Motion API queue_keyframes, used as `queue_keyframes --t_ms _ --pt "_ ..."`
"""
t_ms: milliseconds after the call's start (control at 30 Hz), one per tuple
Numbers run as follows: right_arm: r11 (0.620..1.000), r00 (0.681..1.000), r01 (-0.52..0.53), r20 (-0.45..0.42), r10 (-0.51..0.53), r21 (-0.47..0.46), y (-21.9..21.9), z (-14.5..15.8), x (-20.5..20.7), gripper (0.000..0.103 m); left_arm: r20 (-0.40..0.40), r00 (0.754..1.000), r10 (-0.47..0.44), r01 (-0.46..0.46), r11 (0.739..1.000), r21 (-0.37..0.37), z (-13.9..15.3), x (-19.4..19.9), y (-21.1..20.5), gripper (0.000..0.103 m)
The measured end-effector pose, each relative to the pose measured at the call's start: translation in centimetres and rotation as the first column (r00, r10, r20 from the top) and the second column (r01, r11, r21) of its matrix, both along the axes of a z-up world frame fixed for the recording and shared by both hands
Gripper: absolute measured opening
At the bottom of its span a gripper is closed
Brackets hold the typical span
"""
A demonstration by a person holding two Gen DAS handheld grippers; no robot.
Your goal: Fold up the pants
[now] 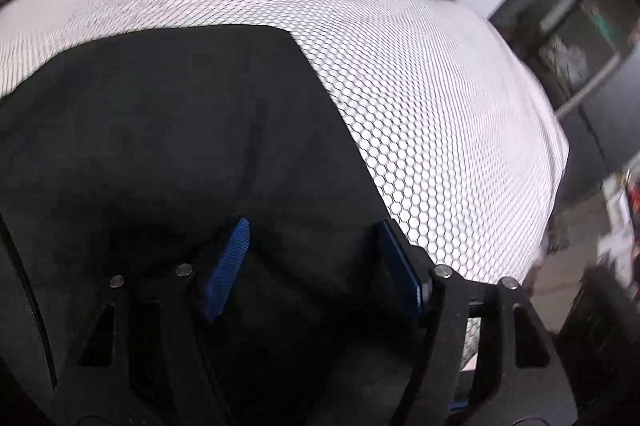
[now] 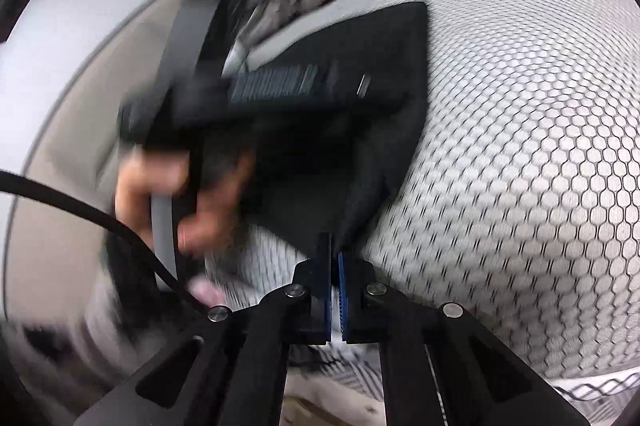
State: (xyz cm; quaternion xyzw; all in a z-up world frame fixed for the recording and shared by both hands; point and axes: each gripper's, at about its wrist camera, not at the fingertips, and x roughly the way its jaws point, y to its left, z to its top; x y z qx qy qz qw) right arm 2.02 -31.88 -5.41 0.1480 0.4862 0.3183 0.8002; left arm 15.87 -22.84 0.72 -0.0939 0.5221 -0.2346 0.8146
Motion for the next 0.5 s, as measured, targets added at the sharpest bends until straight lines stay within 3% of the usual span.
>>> queue_keyframes --t_ms 100,233,333,400,433,467,500 --pt "0.999 1.0 -0.001 0.024 0.002 -0.036 -0.3 0.5 -0.8 0.004 0.009 0.999 0.037 -0.036 0.999 -0.035 0.9 -0.8 1.5 0.065" --pt "0.997 0.996 0.065 0.063 -0.068 0.039 -2.1 2.1 -0.9 0.045 0.127 0.99 -0.056 0.062 0.997 -0.04 3.3 -3.3 0.6 0.067" --pt "0.982 0.99 0.132 0.026 -0.137 0.139 -3.2 1.9 0.1 0.045 0.167 0.979 -0.118 0.114 0.993 0.034 3.4 -4.7 -1.3 0.07" --pt "0.953 0.977 0.211 -0.03 -0.209 0.217 -3.9 0.9 1.1 0.044 0.112 0.986 -0.127 0.119 0.99 0.079 1.8 -4.1 -2.5 0.07" --pt "0.948 0.972 0.235 -0.051 -0.229 0.215 -3.8 0.5 1.6 0.031 0.071 0.991 -0.118 0.111 0.989 0.093 0.7 -3.8 -2.6 0.07" --pt "0.952 0.97 0.243 -0.065 -0.234 0.187 -3.4 0.0 2.0 0.011 0.056 0.994 -0.092 0.088 0.993 0.083 -0.1 -3.1 -2.5 0.07" --pt "0.958 0.972 0.234 -0.076 -0.224 0.166 -3.0 -0.5 2.4 0.008 0.067 0.995 -0.07 0.066 0.996 0.065 -0.1 -3.0 -2.4 0.07"
